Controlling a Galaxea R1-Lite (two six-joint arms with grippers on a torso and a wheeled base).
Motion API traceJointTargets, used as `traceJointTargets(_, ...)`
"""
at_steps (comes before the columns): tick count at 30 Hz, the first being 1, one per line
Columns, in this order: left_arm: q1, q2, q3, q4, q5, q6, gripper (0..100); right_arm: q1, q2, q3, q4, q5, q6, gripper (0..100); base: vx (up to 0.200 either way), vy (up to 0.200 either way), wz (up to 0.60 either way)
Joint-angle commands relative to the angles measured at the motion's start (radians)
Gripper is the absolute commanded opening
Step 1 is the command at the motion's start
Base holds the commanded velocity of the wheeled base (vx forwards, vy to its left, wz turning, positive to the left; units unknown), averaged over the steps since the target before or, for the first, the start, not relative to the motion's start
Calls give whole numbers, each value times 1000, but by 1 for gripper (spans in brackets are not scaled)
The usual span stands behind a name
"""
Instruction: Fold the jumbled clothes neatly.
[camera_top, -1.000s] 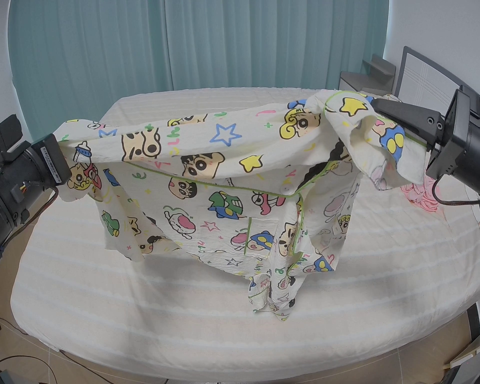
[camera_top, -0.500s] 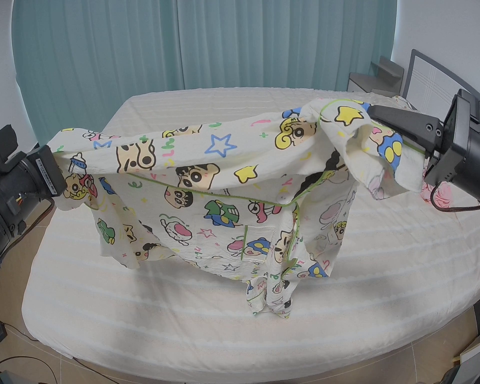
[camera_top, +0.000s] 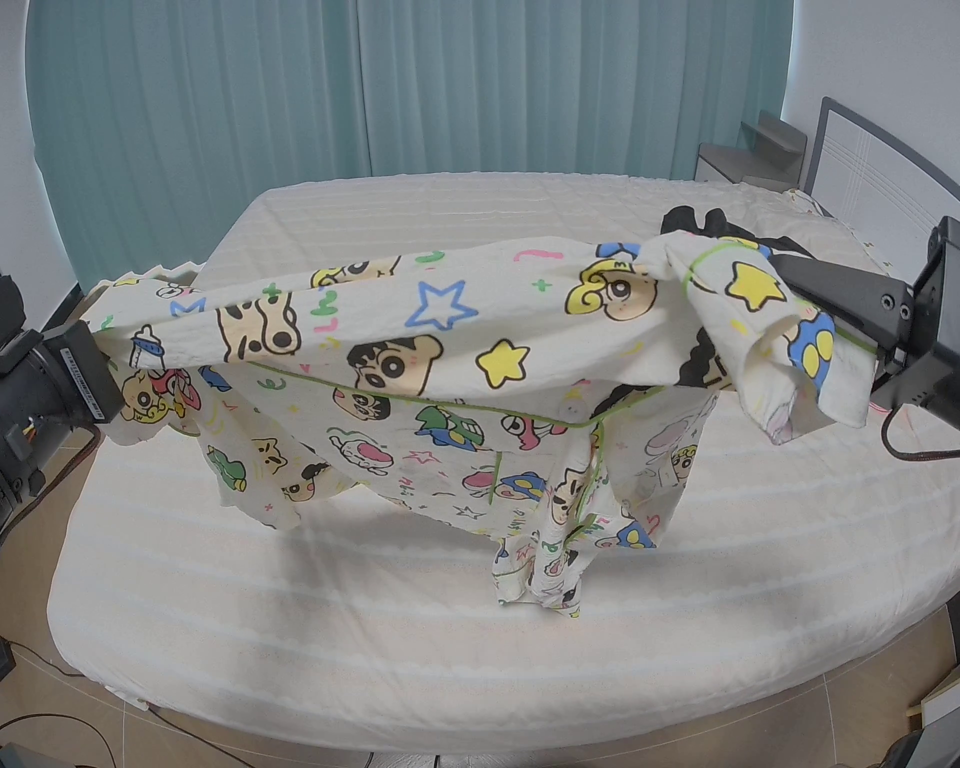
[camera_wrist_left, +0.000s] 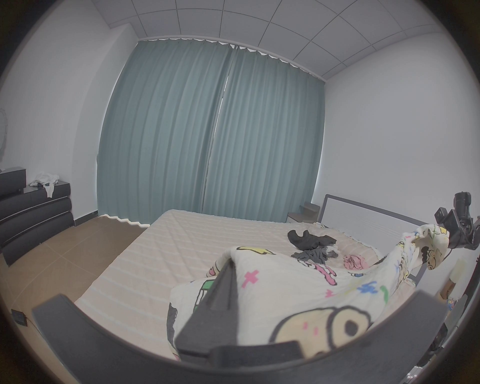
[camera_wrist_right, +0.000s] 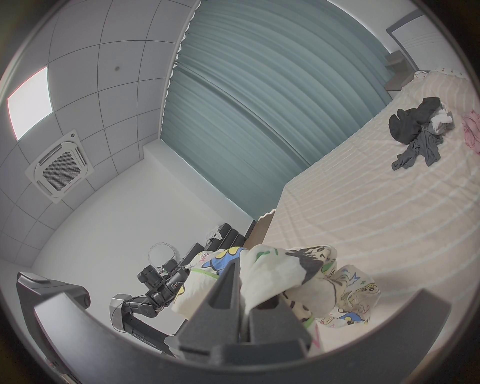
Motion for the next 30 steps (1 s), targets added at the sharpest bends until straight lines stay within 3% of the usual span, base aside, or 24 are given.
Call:
traceJointTargets(1,-3,-21,8,-1,0,-1,0,2,-50,23,0,3,-2,0,-200,0,0)
traceJointTargets(6,-4,-38,37,-1,-1,1,0,3,-87,27,-1,14,-8,0,-200,0,0)
traceJointTargets(17,-9,-81,68,12,-8,1,0,34,-168,90,0,117,-5,0,0,0,0)
traceJointTargets(24,-24,-108,129,210,-17,-24,0,0,-125,148,-6,117,-5,0,0,0,0)
traceJointTargets(30,-52,-99,180,240,-17,-76,0,-58,-60,191,-11,117,-6,0,0,0,0)
